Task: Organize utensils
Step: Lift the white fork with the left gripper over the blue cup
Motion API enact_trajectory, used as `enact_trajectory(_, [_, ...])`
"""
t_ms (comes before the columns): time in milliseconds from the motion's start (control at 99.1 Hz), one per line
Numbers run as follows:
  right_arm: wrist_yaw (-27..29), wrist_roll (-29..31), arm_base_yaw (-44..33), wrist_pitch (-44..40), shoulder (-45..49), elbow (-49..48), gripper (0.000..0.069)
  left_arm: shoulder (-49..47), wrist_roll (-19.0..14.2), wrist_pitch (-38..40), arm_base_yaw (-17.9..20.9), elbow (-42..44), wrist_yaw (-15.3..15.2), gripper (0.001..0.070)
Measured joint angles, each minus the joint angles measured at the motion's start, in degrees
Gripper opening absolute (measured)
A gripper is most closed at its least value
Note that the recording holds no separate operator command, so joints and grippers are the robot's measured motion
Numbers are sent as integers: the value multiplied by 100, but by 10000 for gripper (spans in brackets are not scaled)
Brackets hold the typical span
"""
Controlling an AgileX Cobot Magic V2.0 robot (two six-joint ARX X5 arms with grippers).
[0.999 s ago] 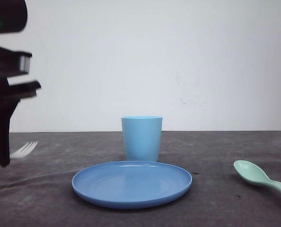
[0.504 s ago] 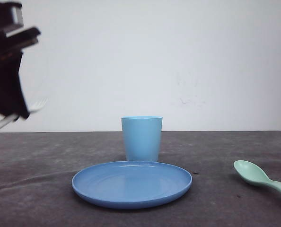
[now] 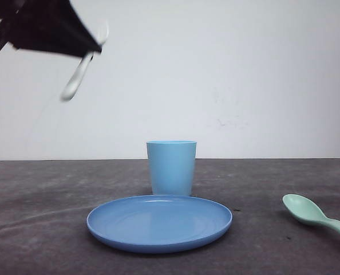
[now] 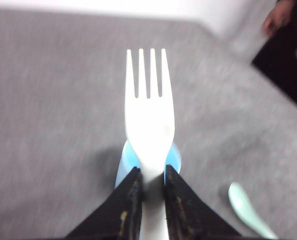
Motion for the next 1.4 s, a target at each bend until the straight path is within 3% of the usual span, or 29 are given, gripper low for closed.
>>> enact_trajectory(212, [0, 0, 0, 0, 0, 0, 679, 219, -2, 1056, -15, 0, 31, 40])
enact_trajectory(696, [0, 0, 0, 4, 0, 0, 679, 1902, 11, 3547, -232, 0, 129, 40])
enact_trajectory(1019, [2, -2, 0, 4, 0, 0, 679, 2806, 518, 4623, -501, 0, 197, 40])
enact_trajectory(1402, [2, -17, 0, 4, 0, 0, 679, 3423, 890, 5211, -503, 0, 195, 40])
